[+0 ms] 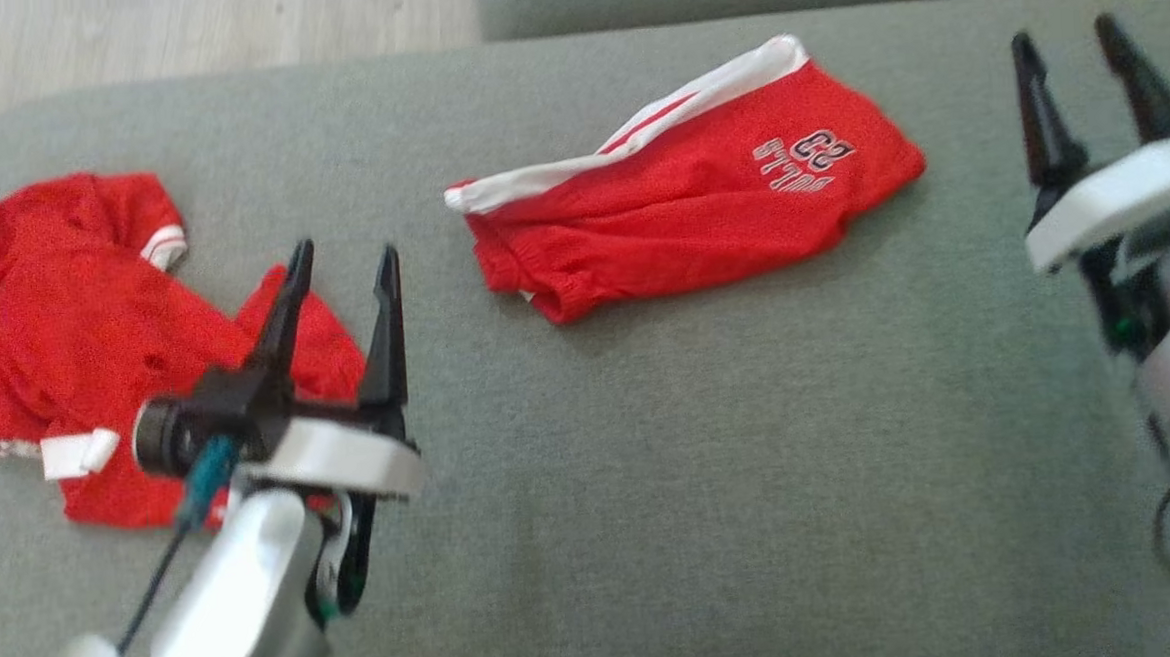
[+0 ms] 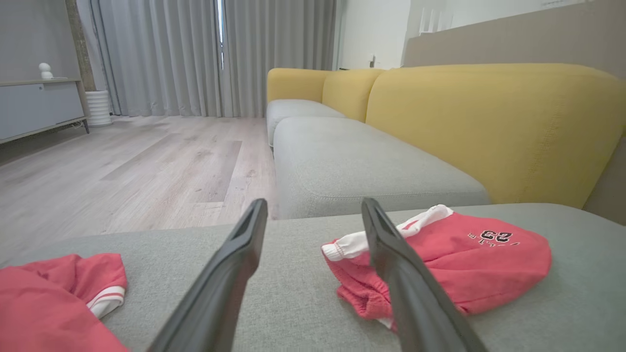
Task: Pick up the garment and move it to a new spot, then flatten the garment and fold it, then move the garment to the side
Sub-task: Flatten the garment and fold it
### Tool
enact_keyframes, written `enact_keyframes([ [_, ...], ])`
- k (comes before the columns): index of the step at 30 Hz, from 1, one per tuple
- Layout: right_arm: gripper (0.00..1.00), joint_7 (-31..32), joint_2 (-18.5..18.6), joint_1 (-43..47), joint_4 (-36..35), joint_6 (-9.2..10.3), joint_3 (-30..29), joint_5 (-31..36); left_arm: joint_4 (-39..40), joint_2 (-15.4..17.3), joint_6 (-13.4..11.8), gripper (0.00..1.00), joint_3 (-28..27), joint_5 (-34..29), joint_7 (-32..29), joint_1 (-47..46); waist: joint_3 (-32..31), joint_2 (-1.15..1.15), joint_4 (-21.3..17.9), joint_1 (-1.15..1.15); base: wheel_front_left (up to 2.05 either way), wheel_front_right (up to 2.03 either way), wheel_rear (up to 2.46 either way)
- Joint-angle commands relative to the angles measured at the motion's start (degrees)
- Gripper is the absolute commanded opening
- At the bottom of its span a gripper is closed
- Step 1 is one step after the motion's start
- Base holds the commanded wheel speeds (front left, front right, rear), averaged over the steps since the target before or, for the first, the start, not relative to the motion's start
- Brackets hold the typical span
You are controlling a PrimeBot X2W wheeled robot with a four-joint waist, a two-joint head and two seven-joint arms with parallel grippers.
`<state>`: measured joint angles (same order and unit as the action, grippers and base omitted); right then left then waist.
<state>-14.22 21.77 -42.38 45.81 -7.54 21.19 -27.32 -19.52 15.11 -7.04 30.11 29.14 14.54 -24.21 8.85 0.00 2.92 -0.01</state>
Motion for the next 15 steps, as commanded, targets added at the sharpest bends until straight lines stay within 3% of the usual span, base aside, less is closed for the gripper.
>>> enact_keyframes([
  [1,1.0,-0.8,-1.4,2.5,-2.8,0.05,-1.4,1.3,2.7,1.4,0.1,1.0,-3.0,-0.9,0.4,-0.2,-1.8,0.0,-1.4,0.01,0.0,0.0,0.0],
  [10,1.0,-0.8,-15.2,22.6,-17.6,0.05,-18.1,15.0,7.1,-2.7,2.4,1.0,-8.8,-4.8,0.5,12.6,-5.1,0.0,-3.6,0.01,0.0,0.0,0.0],
  [15,1.0,0.5,-18.3,28.7,-23.2,0.05,-21.2,18.1,8.2,-5.5,3.9,1.0,-12.5,-6.9,0.5,15.8,-5.5,0.0,-4.0,0.01,0.0,0.0,0.0],
])
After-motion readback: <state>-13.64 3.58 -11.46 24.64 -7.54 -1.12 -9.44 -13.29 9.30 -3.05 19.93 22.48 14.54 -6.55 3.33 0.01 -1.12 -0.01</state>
